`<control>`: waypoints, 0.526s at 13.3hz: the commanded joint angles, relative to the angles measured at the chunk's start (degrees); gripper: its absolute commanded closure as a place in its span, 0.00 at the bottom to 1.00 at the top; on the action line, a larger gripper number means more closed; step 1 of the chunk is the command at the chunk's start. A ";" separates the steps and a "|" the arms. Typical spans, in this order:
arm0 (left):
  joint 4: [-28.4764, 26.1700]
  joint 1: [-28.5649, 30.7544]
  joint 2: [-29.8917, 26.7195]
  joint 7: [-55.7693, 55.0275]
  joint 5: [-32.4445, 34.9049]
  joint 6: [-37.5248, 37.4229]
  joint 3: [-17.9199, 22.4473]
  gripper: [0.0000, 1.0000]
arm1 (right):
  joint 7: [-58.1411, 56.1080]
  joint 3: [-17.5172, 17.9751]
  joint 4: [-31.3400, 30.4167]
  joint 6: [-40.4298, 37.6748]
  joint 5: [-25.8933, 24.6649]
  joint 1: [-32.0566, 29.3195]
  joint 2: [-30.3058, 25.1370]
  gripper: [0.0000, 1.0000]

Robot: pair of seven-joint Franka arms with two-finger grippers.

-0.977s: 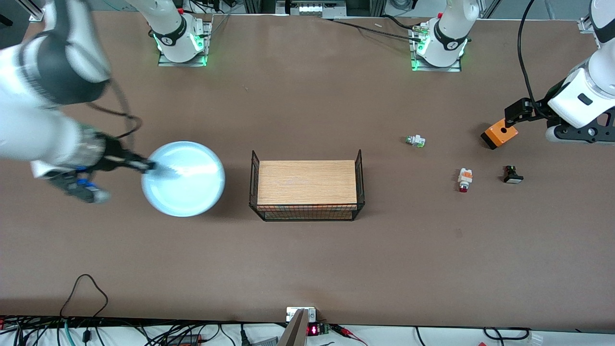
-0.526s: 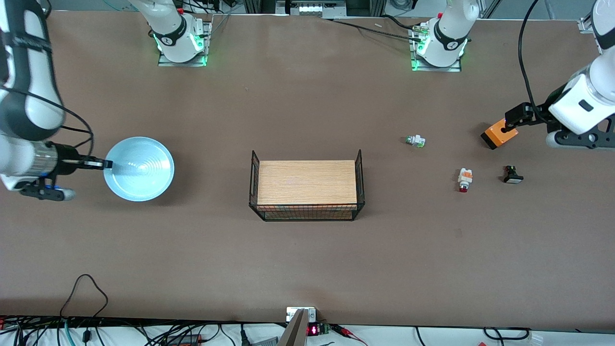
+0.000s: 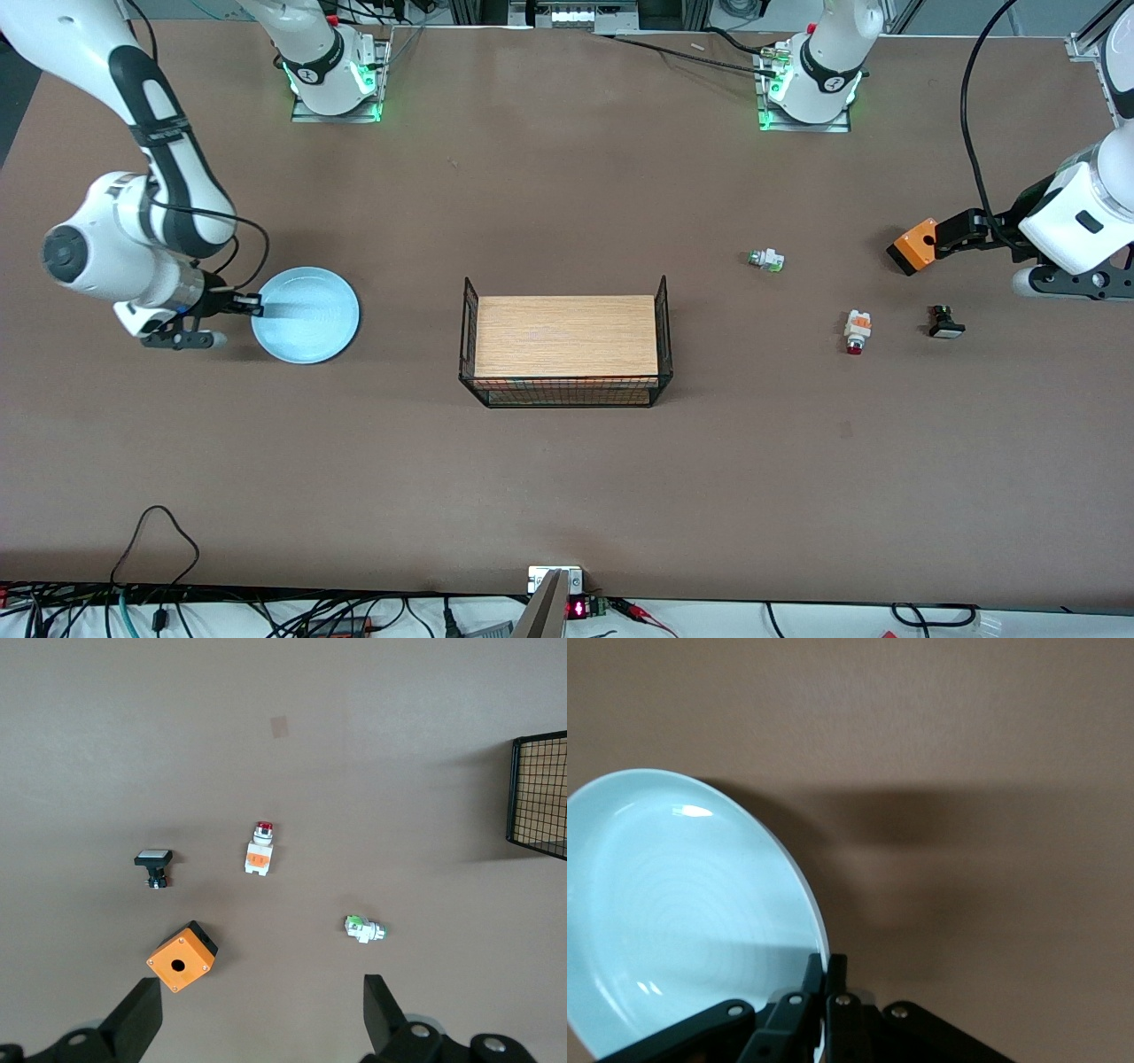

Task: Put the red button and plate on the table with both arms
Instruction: 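Lower the blue plate onto the table beside the basket with the right gripper, then open the right gripper and draw it back from the plate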

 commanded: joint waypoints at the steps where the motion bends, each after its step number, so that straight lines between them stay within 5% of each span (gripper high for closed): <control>1: 0.50 -0.17 -0.12 0.74 0.02 0.08 0.27 0.00 | -7.09 0.74 -1.09 1.42 -0.53 -1.42 -1.19 0.93; 2: 0.76 -0.17 0.06 0.74 -0.07 -0.01 0.28 0.00 | -6.25 0.74 -0.92 1.16 -0.01 -1.07 -1.80 0.23; 3: 0.68 -0.17 -0.03 0.74 -0.33 -0.18 0.19 0.00 | -5.63 0.83 -0.65 0.89 -0.09 -1.33 -2.94 0.00; 7: -0.11 0.01 -0.47 1.09 -0.24 0.25 0.19 0.00 | 0.42 1.26 9.33 -17.42 -0.53 0.25 -6.64 0.00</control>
